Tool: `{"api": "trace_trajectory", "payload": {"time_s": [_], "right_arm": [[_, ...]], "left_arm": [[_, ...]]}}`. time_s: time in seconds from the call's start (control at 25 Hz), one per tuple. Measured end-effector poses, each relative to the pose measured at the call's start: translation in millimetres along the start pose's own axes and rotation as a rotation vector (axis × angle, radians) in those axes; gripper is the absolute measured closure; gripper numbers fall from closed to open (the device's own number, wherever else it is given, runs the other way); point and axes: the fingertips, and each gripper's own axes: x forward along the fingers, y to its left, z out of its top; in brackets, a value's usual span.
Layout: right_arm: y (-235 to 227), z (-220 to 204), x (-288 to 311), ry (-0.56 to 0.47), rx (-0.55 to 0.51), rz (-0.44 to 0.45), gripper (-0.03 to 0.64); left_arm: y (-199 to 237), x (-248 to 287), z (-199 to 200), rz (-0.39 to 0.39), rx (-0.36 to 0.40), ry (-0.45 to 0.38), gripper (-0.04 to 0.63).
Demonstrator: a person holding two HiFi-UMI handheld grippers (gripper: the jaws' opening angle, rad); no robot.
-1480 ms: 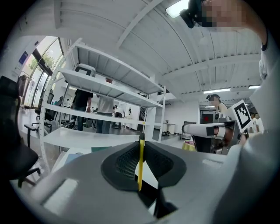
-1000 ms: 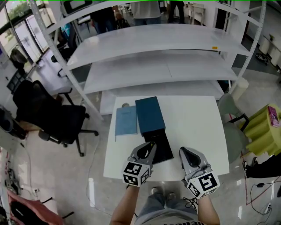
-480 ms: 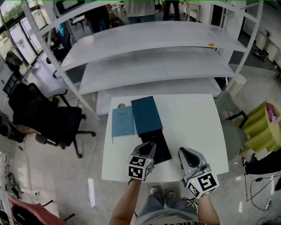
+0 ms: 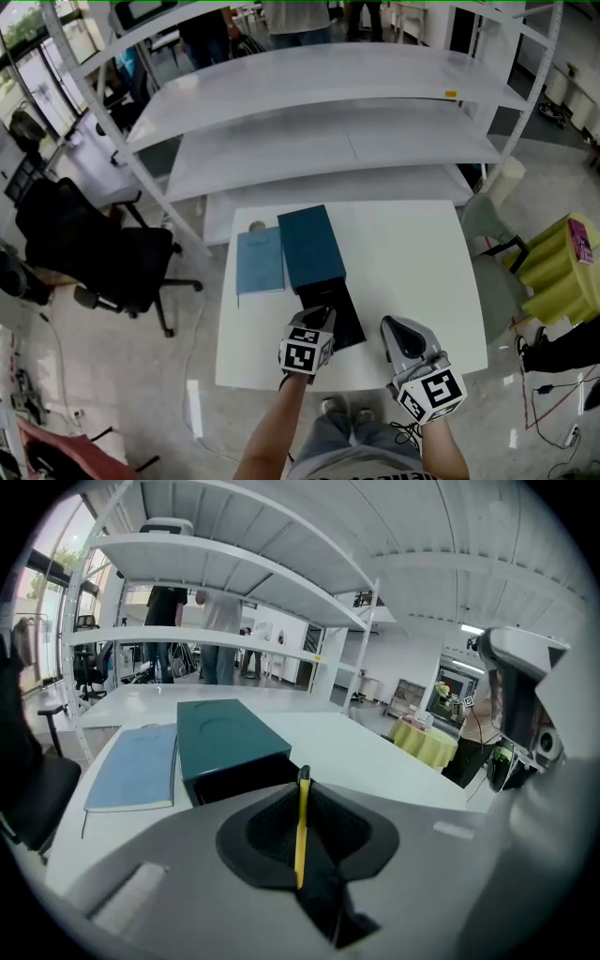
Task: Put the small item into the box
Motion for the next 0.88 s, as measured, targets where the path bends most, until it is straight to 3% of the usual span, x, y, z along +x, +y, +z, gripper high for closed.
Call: {"api": "trace_trajectory", "payload": {"time_s": [0.88], "right_arm": [[-16.6,-8.7,3.8,0.025,0.016,-0.024,0.614]], "left_arm": [[19.4,38.1,-29.9,0.073,0.004,0.196,0.534]]}}
